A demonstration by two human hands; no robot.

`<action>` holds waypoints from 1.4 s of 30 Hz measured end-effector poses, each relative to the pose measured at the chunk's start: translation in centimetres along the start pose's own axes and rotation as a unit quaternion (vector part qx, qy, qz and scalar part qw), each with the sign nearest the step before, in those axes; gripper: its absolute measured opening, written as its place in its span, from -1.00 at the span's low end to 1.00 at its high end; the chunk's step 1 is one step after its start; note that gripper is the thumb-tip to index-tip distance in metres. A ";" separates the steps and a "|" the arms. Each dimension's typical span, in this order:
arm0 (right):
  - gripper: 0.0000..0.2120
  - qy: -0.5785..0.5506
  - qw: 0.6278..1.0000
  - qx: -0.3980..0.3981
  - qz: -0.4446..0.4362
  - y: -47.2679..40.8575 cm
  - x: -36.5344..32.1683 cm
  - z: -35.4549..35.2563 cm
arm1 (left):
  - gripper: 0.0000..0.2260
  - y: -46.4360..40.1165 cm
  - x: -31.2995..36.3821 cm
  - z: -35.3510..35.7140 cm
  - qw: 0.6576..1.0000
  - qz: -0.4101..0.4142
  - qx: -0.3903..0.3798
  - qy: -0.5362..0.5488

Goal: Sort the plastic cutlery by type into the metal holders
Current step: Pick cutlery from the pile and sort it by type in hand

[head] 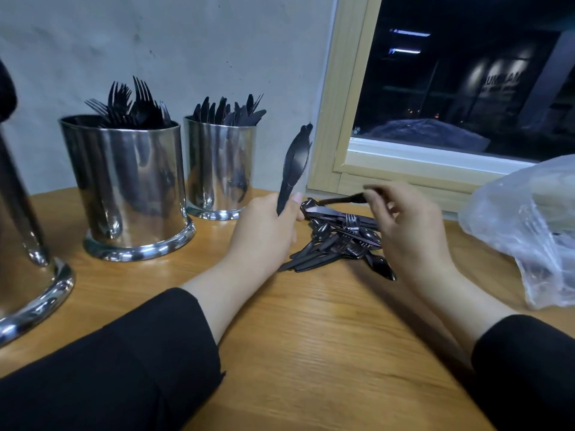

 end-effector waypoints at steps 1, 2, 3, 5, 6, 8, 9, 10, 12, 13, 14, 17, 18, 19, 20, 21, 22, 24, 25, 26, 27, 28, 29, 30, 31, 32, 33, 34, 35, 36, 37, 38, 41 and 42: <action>-0.89 -0.046 0.998 0.013 0.033 -0.3 -0.2 -1.0 | -0.65 0.0 0.2 -0.1 1.000 0.013 0.013 -0.003; -0.87 -0.091 0.994 0.014 0.066 -0.4 -0.3 -1.7 | -0.65 0.0 0.5 -0.2 0.999 0.029 0.027 -0.015; -0.82 -0.127 0.988 0.006 0.092 -0.5 -0.5 -2.0 | -0.64 -0.1 0.7 -0.3 0.998 0.044 0.040 -0.035; -0.78 -0.169 0.978 -0.013 0.118 -0.2 -1.1 -2.2 | -0.59 0.1 1.3 -0.2 0.995 0.073 0.038 -0.063; -0.78 -0.183 0.975 -0.017 0.124 0.2 -1.4 -2.1 | -0.59 0.2 1.3 0.3 0.995 0.084 0.009 -0.052; -0.80 -0.200 0.971 -0.018 0.130 0.7 -2.0 -1.9 | -0.68 0.8 1.5 1.8 0.992 0.090 -0.086 0.007; -0.82 -0.208 0.969 -0.018 0.130 0.9 -2.2 -1.9 | -0.72 1.3 1.4 2.7 0.987 0.084 -0.131 0.024; -0.83 -0.216 0.968 -0.014 0.129 1.0 -2.2 -1.9 | -0.73 1.6 1.2 3.4 0.984 0.079 -0.155 0.027; -0.79 -0.217 0.967 0.005 0.136 1.2 -1.6 -1.9 | -0.72 1.7 0.9 4.0 0.985 0.049 -0.148 0.068; -0.77 -0.200 0.969 0.015 0.142 1.4 -0.9 -1.9 | -0.74 1.7 0.9 3.8 0.984 0.026 -0.130 0.116; -0.77 -0.169 0.975 0.018 0.146 1.7 0.0 -1.7 | -0.75 1.7 1.0 3.6 0.982 0.010 -0.106 0.158; -0.88 -0.027 0.988 -0.045 0.144 2.8 3.2 -0.3 | -0.70 2.1 0.6 3.5 0.983 -0.007 -0.057 0.173; -0.89 0.008 0.987 -0.076 0.144 3.0 4.0 0.2 | -0.69 2.4 0.3 3.8 0.984 -0.018 -0.064 0.164; -0.87 0.031 0.984 -0.102 0.145 3.1 4.7 0.7 | -0.69 2.8 0.0 4.3 0.982 -0.030 -0.084 0.165; -0.83 0.048 0.981 -0.123 0.146 3.2 5.1 1.1 | -0.69 3.1 -0.2 4.9 0.978 -0.040 -0.114 0.168; -0.79 0.066 0.977 -0.139 0.147 3.2 5.2 1.4 | -0.71 3.4 -0.4 5.6 0.974 -0.050 -0.142 0.171; -0.76 0.080 0.973 -0.154 0.149 3.2 5.2 1.8 | -0.73 3.6 -0.4 6.1 0.970 -0.059 -0.165 0.169; -0.74 0.104 0.966 -0.185 0.146 3.3 5.1 2.5 | -0.78 3.8 -0.4 6.4 0.966 -0.068 -0.177 0.175; -0.75 0.112 0.964 -0.197 0.142 3.4 5.0 2.7 | -0.79 3.8 -0.3 6.3 0.965 -0.074 -0.169 0.189; -0.77 0.116 0.963 -0.202 0.138 3.4 4.9 2.8 | -0.79 3.7 -0.4 6.1 0.963 -0.083 -0.155 0.205; -0.78 0.115 0.963 -0.203 0.138 3.4 4.8 2.8 | -0.77 3.6 -0.4 5.7 0.961 -0.095 -0.138 0.220; -0.79 0.112 0.963 -0.202 0.141 3.4 4.7 2.8 | -0.74 3.4 -0.5 5.3 0.959 -0.109 -0.118 0.232; -0.78 0.109 0.962 -0.205 0.147 3.4 4.7 2.8 | -0.72 3.3 -0.6 4.9 0.958 -0.123 -0.096 0.242; -0.78 0.107 0.959 -0.210 0.155 3.5 4.7 2.8 | -0.69 3.1 -0.8 4.5 0.956 -0.136 -0.076 0.250; -0.77 0.104 0.958 -0.214 0.162 3.6 4.7 2.8 | -0.68 2.9 -1.0 4.1 0.953 -0.147 -0.059 0.258; -0.77 0.100 0.957 -0.214 0.167 3.6 4.7 2.7 | -0.67 2.8 -1.1 3.9 0.950 -0.155 -0.049 0.266; -0.77 0.095 0.958 -0.211 0.171 3.6 4.7 2.6 | -0.67 2.8 -1.2 3.7 0.947 -0.161 -0.041 0.273; -0.77 0.087 0.959 -0.205 0.176 3.6 4.6 2.5 | -0.68 2.7 -1.3 3.6 0.945 -0.166 -0.034 0.279; -0.78 0.077 0.961 -0.193 0.184 3.6 4.6 2.3 | -0.69 2.7 -1.3 3.4 0.943 -0.169 -0.029 0.283; -0.80 0.062 0.964 -0.174 0.193 3.6 4.7 2.0 | -0.70 2.6 -1.3 3.4 0.943 -0.171 -0.027 0.286; -0.82 0.044 0.967 -0.149 0.203 3.5 4.7 1.6 | -0.71 2.5 -1.3 3.4 0.942 -0.171 -0.027 0.288; -0.85 0.026 0.970 -0.122 0.211 3.4 4.6 1.2 | -0.72 2.5 -1.3 3.4 0.942 -0.171 -0.027 0.288; -0.90 -0.040 0.969 -0.042 0.240 3.3 4.2 0.1 | -0.68 2.4 -1.5 3.4 0.943 -0.177 -0.027 0.279; -0.90 -0.065 0.966 -0.020 0.250 3.3 4.0 -0.2 | -0.67 2.3 -1.6 3.4 0.943 -0.179 -0.027 0.278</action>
Point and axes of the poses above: each hand's wrist, its own y-axis away from the middle knuckle, its own z-axis out of the palm, x = y × z, the point moved 6 cm from there along -y, towards the middle knuckle, and after that the axes turned 2 degrees about -z, right-handed, at the moved point
